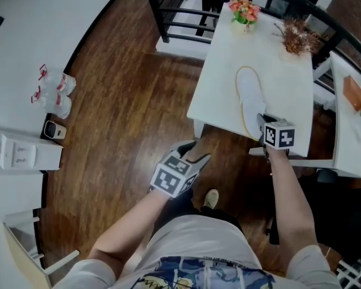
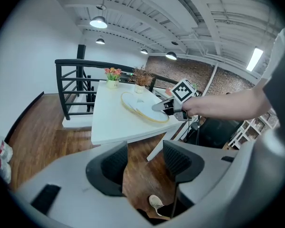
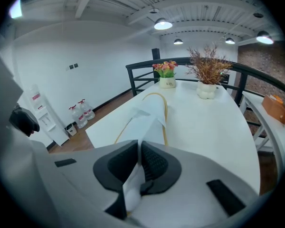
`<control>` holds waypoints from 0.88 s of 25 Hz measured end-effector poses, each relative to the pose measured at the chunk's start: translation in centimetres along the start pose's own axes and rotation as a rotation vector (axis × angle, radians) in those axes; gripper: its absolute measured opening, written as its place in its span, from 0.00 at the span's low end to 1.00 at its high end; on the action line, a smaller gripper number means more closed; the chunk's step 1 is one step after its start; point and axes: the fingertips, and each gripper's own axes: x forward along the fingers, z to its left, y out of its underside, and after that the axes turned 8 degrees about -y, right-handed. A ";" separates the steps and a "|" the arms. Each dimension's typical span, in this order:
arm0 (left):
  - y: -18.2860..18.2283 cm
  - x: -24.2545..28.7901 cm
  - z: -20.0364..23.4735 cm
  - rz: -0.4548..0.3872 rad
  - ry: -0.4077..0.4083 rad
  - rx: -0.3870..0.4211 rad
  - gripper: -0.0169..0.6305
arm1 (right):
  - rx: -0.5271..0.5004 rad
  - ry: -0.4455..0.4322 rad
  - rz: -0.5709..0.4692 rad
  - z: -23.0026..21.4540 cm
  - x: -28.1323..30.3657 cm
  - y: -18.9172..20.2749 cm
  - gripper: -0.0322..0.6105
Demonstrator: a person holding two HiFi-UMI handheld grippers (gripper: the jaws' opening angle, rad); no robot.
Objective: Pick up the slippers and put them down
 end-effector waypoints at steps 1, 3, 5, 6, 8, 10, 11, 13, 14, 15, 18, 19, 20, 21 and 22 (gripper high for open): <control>0.2 0.0 -0.3 -0.003 -0.009 -0.005 0.38 | -0.010 -0.015 -0.006 0.4 -0.3 -0.1 0.09; 0.8 -0.2 -0.7 -0.008 -0.033 -0.021 0.38 | -0.034 -0.052 -0.015 1.6 -0.6 -0.3 0.09; 1.6 -0.8 -0.9 -0.014 -0.059 -0.044 0.38 | -0.056 -0.090 -0.018 3.1 -0.7 -0.4 0.09; 1.9 -1.2 -1.0 -0.019 -0.072 -0.057 0.38 | -0.070 -0.104 -0.017 3.8 -0.9 -0.4 0.09; 2.8 -2.0 -0.8 -0.033 -0.102 -0.085 0.38 | -0.098 -0.133 -0.012 5.3 -0.9 -0.6 0.09; 4.2 -3.2 -0.3 -0.042 -0.134 -0.116 0.38 | -0.125 -0.166 -0.002 7.7 -0.7 -0.4 0.09; 5.1 -4.0 0.1 -0.043 -0.150 -0.134 0.38 | -0.138 -0.185 0.005 9.1 -0.4 -0.2 0.09; 7.0 -5.3 1.0 -0.043 -0.183 -0.172 0.38 | -0.162 -0.233 0.018 12.0 0.6 0.1 0.09; 8.1 -5.9 1.6 -0.043 -0.201 -0.193 0.38 | -0.175 -0.259 0.024 13.4 1.2 0.3 0.09; 9.2 -6.3 2.1 -0.043 -0.221 -0.217 0.38 | -0.190 -0.285 0.031 14.8 2.0 0.6 0.09; 13.1 -7.4 3.8 -0.032 -0.280 -0.301 0.38 | -0.232 -0.356 0.057 18.9 5.2 1.4 0.09; 14.4 -7.5 4.5 -0.023 -0.296 -0.323 0.38 | -0.237 -0.377 0.067 20.1 6.5 1.7 0.09; 15.8 -7.5 5.2 -0.013 -0.312 -0.342 0.38 | -0.239 -0.398 0.078 21.4 7.8 2.1 0.09; 17.2 -7.5 5.9 -0.005 -0.325 -0.362 0.38 | -0.242 -0.417 0.093 22.8 9.2 2.7 0.09; 18.6 -7.5 6.7 -0.003 -0.336 -0.387 0.38 | -0.250 -0.433 0.111 24.2 10.6 3.3 0.09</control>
